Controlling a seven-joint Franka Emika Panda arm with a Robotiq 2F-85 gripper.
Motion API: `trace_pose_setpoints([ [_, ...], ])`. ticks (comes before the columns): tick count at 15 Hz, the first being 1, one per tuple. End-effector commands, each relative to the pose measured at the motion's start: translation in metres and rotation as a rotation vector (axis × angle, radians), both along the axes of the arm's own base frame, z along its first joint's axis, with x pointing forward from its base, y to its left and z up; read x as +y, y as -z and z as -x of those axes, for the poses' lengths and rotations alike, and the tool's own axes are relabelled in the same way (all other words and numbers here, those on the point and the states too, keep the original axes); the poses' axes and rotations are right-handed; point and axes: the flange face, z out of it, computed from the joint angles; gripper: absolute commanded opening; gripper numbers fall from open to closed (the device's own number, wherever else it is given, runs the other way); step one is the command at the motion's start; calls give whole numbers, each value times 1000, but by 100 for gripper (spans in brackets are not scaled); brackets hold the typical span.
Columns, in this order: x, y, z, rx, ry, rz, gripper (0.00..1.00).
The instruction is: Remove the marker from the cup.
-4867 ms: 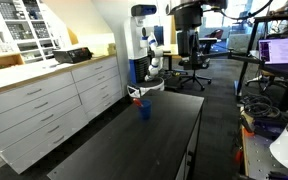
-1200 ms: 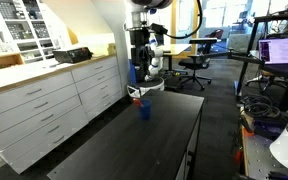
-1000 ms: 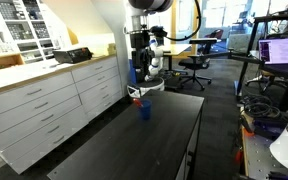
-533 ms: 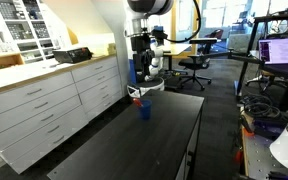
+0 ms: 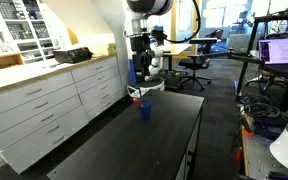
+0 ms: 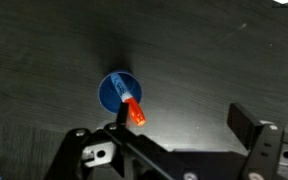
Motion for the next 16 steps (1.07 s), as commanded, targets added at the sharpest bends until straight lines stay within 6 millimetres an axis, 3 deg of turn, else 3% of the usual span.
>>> trace_pose_setpoints([
  [1,-1,12,-6,-29,-11,-3,100],
  [16,-6,77,-31,-61,-152,-14,100],
])
